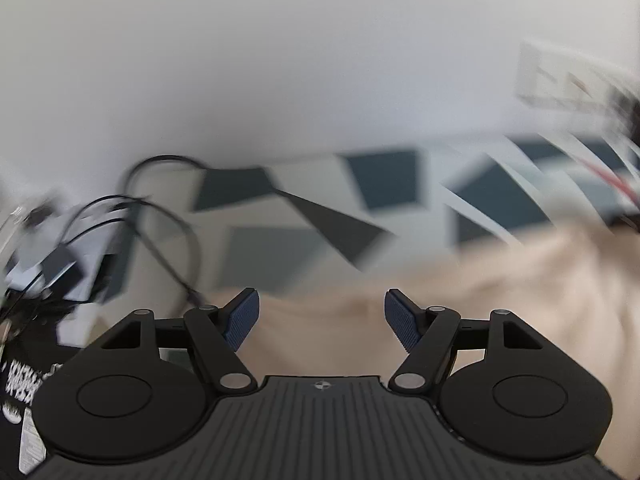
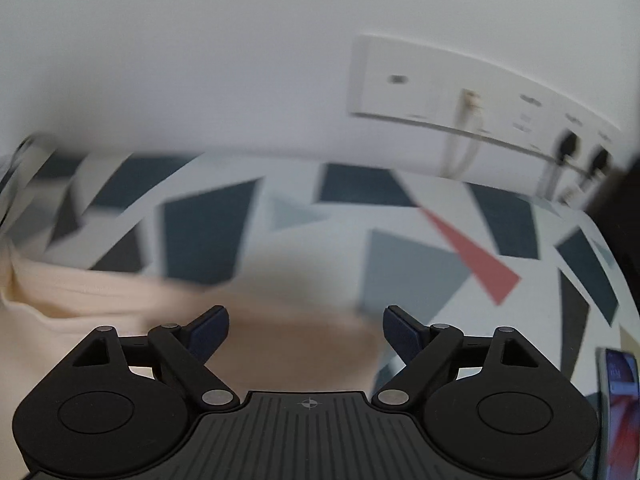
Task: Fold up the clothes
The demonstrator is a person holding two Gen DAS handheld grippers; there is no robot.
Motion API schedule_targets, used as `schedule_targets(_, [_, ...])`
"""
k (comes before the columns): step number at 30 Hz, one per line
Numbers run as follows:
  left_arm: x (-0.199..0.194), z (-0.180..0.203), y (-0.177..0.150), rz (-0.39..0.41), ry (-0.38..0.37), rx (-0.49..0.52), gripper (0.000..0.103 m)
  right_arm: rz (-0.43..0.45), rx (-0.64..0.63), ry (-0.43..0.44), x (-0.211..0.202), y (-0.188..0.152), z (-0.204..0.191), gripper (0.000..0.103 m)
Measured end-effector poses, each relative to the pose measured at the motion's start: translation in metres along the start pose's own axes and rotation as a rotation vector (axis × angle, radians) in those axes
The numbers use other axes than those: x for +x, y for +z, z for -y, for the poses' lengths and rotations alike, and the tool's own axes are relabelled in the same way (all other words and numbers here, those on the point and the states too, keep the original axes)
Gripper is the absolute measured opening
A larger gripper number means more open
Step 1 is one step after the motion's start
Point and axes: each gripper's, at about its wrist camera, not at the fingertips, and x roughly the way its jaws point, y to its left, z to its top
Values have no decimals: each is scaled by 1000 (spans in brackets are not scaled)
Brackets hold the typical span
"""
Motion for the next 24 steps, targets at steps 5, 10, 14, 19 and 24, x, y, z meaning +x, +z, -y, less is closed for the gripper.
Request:
schedule_targets(5, [-25, -75, -4, -49, -122, -170, 77, 16, 65, 138, -33, -3, 38, 90])
schedule_targets(10, [-48, -133, -47, -178, -220, -260, 84, -55, 72, 245, -51, -46, 54, 102])
schedule_targets(14, [-54, -150, -84, -262, -235, -293, 84, -107, 65, 243, -45, -69, 50, 102])
schedule_targets(19, [-46, -145, -107, -307, -287, -367, 87, -143, 33, 218, -32, -74, 44, 102])
schedule_targets(24, [-38, -136, -114, -327, -300, -376, 92, -164, -13, 193, -25, -75, 39, 102])
